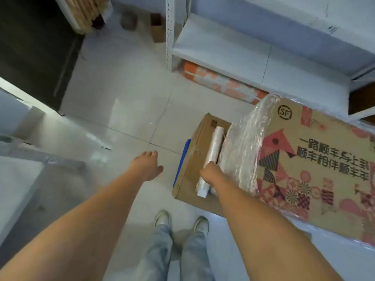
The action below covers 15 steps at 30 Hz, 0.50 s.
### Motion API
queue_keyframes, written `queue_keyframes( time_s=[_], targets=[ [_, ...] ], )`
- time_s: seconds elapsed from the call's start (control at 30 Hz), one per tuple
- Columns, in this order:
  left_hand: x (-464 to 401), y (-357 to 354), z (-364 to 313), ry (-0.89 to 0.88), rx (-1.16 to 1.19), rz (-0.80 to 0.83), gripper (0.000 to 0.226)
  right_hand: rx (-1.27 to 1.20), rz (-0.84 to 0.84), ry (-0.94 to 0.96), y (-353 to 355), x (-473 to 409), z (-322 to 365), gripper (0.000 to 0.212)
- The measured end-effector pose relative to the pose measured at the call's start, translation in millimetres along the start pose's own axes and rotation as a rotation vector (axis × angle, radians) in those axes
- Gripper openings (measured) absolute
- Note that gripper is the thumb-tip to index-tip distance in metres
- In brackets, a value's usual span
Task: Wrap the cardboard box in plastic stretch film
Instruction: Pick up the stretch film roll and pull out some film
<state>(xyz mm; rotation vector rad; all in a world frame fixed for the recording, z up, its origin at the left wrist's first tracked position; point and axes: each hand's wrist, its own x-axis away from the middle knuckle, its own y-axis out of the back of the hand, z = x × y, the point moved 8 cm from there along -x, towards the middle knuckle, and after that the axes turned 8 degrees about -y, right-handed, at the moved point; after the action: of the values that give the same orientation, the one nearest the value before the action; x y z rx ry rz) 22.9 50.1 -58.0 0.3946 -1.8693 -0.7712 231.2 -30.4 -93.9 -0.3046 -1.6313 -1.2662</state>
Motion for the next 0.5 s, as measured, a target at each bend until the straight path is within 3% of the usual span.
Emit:
queue_keyframes(
  time_s=[0.3,0.5],
  targets=[
    [-28.6,-49.7,20.4,0.066,0.038,0.068,0.060,-0.091,-0.193,-0.260,-13.5,-52.4,-8.2,0.065],
    [-33.2,-52.4,11.6,0.051,0.061,0.046,0.062,-0.118,-0.222,-0.312,-23.0,-54.9,-2.2,0.066]
  ],
)
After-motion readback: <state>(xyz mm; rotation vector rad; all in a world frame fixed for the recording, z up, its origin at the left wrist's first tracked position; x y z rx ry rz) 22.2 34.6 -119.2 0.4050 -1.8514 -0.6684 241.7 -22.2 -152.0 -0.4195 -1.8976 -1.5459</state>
